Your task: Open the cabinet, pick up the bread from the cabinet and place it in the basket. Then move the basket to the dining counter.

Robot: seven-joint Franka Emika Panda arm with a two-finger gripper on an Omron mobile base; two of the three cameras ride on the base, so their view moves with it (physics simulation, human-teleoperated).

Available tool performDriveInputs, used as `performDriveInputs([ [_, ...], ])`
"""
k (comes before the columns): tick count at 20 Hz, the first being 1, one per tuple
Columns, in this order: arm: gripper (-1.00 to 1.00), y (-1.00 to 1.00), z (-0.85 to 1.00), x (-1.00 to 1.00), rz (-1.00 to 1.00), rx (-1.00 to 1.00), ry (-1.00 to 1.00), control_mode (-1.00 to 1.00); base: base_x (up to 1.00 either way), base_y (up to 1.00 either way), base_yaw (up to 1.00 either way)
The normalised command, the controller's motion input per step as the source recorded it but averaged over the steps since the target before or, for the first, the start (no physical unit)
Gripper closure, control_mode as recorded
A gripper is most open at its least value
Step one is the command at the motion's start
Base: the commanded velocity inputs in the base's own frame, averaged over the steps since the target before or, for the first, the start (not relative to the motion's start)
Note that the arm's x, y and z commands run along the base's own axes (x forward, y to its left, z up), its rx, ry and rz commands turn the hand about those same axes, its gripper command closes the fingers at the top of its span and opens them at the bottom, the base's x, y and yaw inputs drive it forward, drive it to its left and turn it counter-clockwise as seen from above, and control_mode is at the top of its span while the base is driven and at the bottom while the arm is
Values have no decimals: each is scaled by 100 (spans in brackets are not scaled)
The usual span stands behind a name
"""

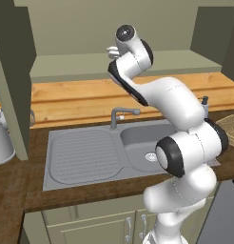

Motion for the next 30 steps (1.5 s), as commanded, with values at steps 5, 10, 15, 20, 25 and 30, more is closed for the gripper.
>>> performDriveInputs([
  [5, 100, -13, -2, -96, 0, 0, -13, -100, 0, 0, 0],
  [10, 100, 3, 0, -100, 0, 1, -22, -100, 0, 0, 0],
  [15, 100, 4, 29, -100, -1, 2, -3, -100, 0, 0, 0],
  [20, 100, 9, 44, -100, -4, 0, 0, -100, 0, 0, 0],
  [25, 100, 0, 19, -100, -6, 0, 0, -100, 0, 0, 0],
  [30, 100, -33, -16, -100, -14, 0, 0, -100, 0, 0, 0],
])
